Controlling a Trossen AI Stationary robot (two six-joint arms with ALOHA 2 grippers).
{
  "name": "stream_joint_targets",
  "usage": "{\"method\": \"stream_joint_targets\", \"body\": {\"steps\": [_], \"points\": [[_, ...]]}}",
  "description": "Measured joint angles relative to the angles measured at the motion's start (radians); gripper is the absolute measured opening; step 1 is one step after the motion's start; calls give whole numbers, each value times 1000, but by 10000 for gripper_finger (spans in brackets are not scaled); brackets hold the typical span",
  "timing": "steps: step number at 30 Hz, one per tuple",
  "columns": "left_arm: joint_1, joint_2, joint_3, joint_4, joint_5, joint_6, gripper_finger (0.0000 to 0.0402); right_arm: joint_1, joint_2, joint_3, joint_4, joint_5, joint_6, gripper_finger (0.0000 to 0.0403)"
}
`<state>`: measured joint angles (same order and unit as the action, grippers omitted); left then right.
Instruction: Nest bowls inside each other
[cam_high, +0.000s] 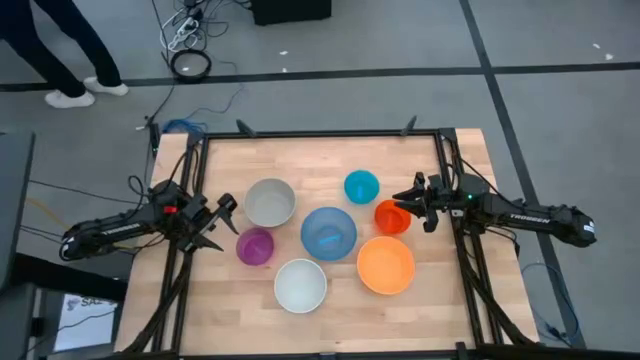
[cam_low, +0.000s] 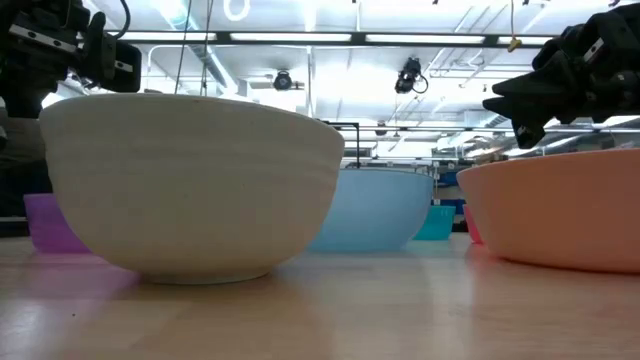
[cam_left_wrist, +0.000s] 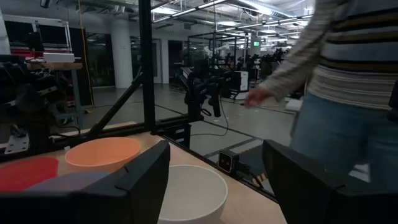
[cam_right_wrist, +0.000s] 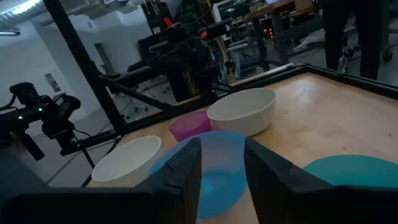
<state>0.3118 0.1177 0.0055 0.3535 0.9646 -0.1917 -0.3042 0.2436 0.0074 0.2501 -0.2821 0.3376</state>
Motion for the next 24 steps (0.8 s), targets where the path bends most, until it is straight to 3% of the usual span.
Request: {"method": "stream_joint_targets", "body": {"steps": [8,15,17,21,24], "points": [[0,0,0,1,-8,10,264,0,0,0,0,0,0,112],[2,0,0,105,-319,42,264,-1,0,0,21,8,10,112],[2,0,0,165,-407,21,264,0,1,0,71,5,115,112],[3,0,0,258,-469,32,264,4,0,0,182,-2,394,112],[3,-1,0,316,-485,28,264,4,0,0,222,-2,445,112]]}}
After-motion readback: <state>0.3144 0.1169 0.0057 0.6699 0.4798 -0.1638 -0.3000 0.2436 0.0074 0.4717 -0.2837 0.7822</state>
